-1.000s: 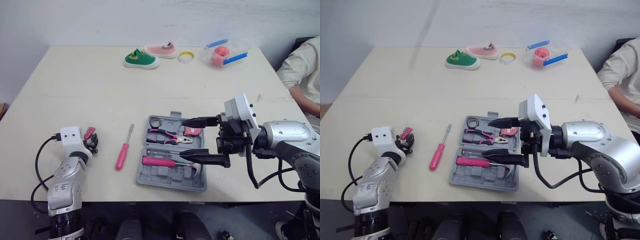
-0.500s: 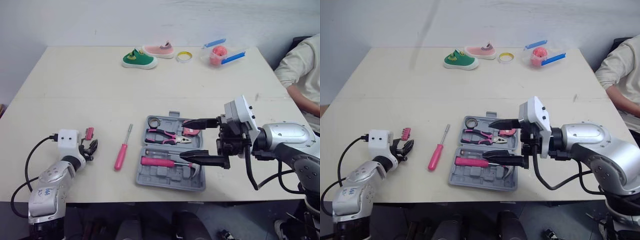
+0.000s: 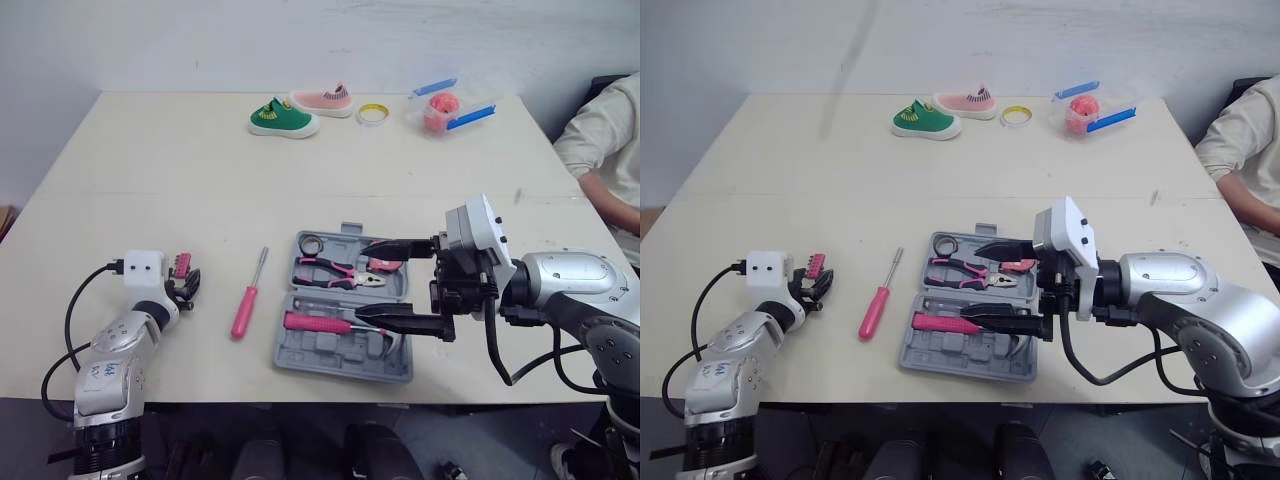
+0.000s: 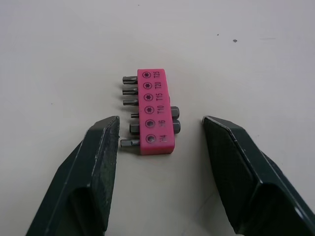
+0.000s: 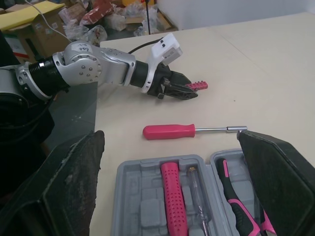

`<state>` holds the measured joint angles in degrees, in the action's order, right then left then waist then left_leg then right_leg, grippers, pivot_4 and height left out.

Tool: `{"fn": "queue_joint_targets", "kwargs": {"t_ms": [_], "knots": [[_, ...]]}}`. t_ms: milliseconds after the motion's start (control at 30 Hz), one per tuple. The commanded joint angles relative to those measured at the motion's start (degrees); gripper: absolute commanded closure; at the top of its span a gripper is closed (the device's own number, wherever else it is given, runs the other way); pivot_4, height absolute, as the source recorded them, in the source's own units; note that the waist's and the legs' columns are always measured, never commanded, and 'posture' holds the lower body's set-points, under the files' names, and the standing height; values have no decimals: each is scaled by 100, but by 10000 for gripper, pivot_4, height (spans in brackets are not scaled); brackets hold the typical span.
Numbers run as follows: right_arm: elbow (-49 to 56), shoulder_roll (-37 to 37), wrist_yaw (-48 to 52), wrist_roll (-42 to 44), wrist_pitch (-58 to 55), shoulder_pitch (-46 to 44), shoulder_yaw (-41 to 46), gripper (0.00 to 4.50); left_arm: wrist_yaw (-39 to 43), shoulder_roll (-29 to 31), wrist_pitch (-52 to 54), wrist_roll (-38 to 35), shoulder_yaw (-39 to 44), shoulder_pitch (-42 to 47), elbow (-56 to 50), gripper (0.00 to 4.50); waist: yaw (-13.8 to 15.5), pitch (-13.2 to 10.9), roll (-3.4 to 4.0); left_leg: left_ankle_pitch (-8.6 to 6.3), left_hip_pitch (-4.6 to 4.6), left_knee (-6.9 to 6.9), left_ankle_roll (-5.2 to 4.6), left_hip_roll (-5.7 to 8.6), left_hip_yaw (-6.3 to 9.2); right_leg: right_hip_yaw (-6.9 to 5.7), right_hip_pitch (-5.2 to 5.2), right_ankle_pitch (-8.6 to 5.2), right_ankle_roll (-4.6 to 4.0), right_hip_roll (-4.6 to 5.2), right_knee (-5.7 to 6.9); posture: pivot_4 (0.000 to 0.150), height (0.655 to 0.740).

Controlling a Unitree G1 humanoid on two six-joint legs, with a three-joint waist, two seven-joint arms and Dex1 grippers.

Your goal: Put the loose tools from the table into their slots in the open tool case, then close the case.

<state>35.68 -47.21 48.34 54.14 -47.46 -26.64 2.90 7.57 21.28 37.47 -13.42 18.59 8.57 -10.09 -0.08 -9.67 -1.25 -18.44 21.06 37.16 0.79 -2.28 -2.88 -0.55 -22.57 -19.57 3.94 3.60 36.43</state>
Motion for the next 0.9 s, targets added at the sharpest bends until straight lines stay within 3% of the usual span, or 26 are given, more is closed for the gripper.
{"fn": "queue_joint_targets", "kwargs": {"t_ms": [33, 300, 400, 500, 767, 900], "knots": [[158, -12, -12, 120, 45, -105, 134, 0, -70, -47, 27, 116, -100, -12, 303, 18473, 1, 0, 0, 0, 0, 0, 0, 0, 0, 0, 0, 0, 0, 0, 0, 1500, 7400], [151, 7, -39, 137, 19, -173, 88, 0, -55, 3, -86, 179, -109, 97, 492, 18473, -2, 0, 0, 1, 0, 0, 0, 0, 1, -1, 0, 0, 0, 0, 0, 1500, 7400], [181, 14, -81, 173, 5, -162, 100, 0, -57, 18, -92, 190, -115, 98, 489, 26416, -6, 0, 0, 1, 0, 0, 1, 0, 2, -2, 0, 0, 0, 0, 0, 1500, 7400], [169, 11, -96, 184, 6, -168, 95, 0, -48, 34, -124, 179, -113, 96, 481, 38110, -14, 0, 1, 1, 0, -1, 1, 0, 2, -2, 0, 0, 0, 0, 1, 1500, 7400], [169, -41, -93, 209, -10, -150, 129, 0, 4, 162, -178, 267, -171, 9, 289, 38153, -19, 0, 1, 4, 0, -2, 4, 0, 3, -3, 0, 0, 0, -1, 2, 1500, 7400], [164, -172, -40, 226, -36, -104, 195, 0, 865, 739, -268, 11, -382, 7, -334, 38153, -46, -3, -1, 5, 4, -7, 6, -1, 3, -3, -5, 0, 0, -2, 0, 1500, 7400]]}}
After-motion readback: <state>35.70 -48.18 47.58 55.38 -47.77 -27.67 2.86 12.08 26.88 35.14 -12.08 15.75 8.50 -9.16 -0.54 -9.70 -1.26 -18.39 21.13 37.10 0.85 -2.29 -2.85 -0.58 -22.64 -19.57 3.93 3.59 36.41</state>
